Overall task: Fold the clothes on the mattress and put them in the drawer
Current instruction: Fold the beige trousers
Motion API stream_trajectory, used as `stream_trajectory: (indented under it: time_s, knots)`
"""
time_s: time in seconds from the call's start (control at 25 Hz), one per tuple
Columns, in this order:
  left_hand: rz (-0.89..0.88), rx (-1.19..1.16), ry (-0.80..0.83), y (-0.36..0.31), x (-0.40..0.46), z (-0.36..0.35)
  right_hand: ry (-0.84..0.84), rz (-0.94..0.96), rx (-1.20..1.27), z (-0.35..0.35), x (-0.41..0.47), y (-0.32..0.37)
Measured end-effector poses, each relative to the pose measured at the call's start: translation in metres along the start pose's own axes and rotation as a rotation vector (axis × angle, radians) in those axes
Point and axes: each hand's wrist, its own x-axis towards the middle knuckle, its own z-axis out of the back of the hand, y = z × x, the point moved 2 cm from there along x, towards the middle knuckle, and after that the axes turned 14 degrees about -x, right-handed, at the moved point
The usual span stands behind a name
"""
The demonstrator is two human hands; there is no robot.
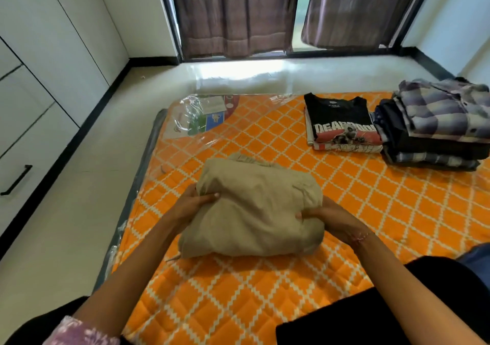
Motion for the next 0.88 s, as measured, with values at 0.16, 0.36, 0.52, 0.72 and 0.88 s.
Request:
stream_trajectory:
  time_s: [0.16, 0.36, 0.52, 0.72, 0.88]
  knots:
    - [-0.133, 0.068, -0.113, -0.028, 0.055, -0.001, -0.297, 0.119, 0.002, 0.008, 0.050, 0.041]
    - [-0.243, 1.144, -0.279, 0.039, 0.077, -0.038, -0.586, -0.022, -1.217, -0.038, 0.083, 0.014]
    - [-0.263, 1.359, -0.181, 0.085, 0.081, -0.047, -0.468, -0.053, -1.406, -0.060, 0.098, -0.013]
    - [-0.224, 1.376, -0.156, 0.083, 0.088, -0.050, -0.448, -0.096, -1.411, -0.058, 0.107, -0.019]
    - [-0.174, 1.292, -0.039, 0.076, 0.065, -0.032, -0.392, -0.104, -1.389, -0.053, 0.087, -0.016]
